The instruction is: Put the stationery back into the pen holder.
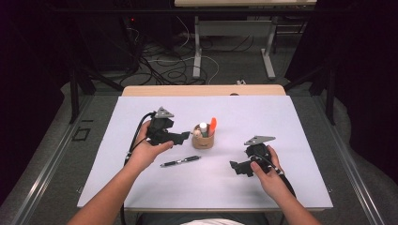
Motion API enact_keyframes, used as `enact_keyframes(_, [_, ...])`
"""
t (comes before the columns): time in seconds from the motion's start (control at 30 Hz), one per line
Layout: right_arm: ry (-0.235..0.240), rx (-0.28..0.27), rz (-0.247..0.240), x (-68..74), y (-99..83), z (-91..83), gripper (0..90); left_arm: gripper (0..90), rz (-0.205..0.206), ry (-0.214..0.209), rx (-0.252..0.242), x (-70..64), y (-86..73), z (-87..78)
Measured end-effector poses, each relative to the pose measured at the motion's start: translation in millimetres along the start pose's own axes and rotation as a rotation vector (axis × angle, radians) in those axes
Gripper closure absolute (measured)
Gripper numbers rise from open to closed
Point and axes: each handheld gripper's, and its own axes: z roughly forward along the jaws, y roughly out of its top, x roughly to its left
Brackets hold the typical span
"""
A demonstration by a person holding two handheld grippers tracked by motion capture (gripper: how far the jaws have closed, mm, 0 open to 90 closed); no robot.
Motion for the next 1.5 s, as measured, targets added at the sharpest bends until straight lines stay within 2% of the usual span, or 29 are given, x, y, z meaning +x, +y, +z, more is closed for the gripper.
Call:
enact_keyframes(0.1, [0.001,0.002,0.001,0.4,0.0,0.1,0.0,16.1,0.003,0.001,-0.013,3.8,-4.9,-3.2])
enact_keyframes(0.17, [0.000,0.009,0.004,1.2,0.0,0.1,0.0,15.7,0.008,-0.030,-0.030,5.3,-8.6,-5.8])
enact_keyframes(0.2, [0.001,0.009,0.001,1.3,0.0,0.2,0.0,15.7,0.020,-0.029,-0.034,5.9,-9.8,-6.6])
enact_keyframes(0.3, [0.000,0.011,-0.002,1.2,-0.2,0.6,0.0,16.7,0.065,-0.004,-0.012,7.0,-12.6,-8.2])
enact_keyframes(0.37, [0.001,0.011,-0.002,1.4,-0.1,0.5,0.0,19.5,0.082,-0.013,0.009,8.9,-13.4,-10.6])
enact_keyframes(0.4, [0.001,0.010,-0.002,1.5,-0.1,0.4,0.0,20.3,0.085,-0.012,0.003,8.9,-14.6,-10.1])
enact_keyframes(0.5, [0.001,0.011,-0.004,1.5,-0.1,0.4,0.0,22.0,0.131,-0.006,0.022,9.3,-16.6,-12.1])
enact_keyframes(0.6, [-0.001,0.012,-0.007,1.5,-0.1,0.5,0.0,23.7,0.154,-0.004,0.035,9.5,-18.8,-12.8])
enact_keyframes(0.63, [-0.002,0.010,-0.007,1.7,-0.1,0.5,0.0,23.7,0.172,-0.009,0.066,10.4,-18.8,-14.7])
enact_keyframes(0.7, [0.001,0.012,-0.006,2.1,0.0,0.6,0.0,24.0,0.194,0.011,0.058,10.2,-21.3,-14.2])
enact_keyframes(0.77, [0.001,0.021,-0.010,2.2,0.0,0.3,0.0,25.2,0.214,0.002,0.092,10.8,-21.9,-15.6])
enact_keyframes(0.8, [0.000,0.015,-0.007,2.5,-0.1,0.9,0.0,26.5,0.225,0.011,0.088,9.6,-23.4,-15.1])
enact_keyframes(0.87, [-0.001,0.016,-0.009,2.9,-0.1,1.4,0.0,29.7,0.277,-0.002,0.121,9.0,-23.6,-16.6])
enact_keyframes(0.93, [0.001,0.015,-0.012,2.8,-0.1,1.6,0.0,31.1,0.307,0.001,0.127,6.8,-25.4,-15.5])
enact_keyframes(1.03, [-0.001,0.015,-0.017,3.0,0.0,1.9,0.0,34.9,0.375,-0.014,0.177,4.8,-27.2,-15.2])
enact_keyframes(1.17, [0.001,0.017,-0.016,3.6,-0.1,2.3,0.0,39.0,0.439,-0.001,0.219,0.2,-32.8,-11.4])
enact_keyframes(1.23, [0.002,0.019,-0.016,3.8,0.0,2.3,0.0,40.7,0.456,0.015,0.241,-1.7,-36.3,-8.6])
enact_keyframes(1.27, [0.002,0.019,-0.015,3.9,0.0,2.3,0.0,41.8,0.476,0.014,0.256,-1.2,-37.3,-7.5])
enact_keyframes(1.5, [0.009,0.019,-0.016,3.9,-0.2,2.5,0.0,44.8,0.539,0.020,0.340,-6.7,-47.7,1.1])
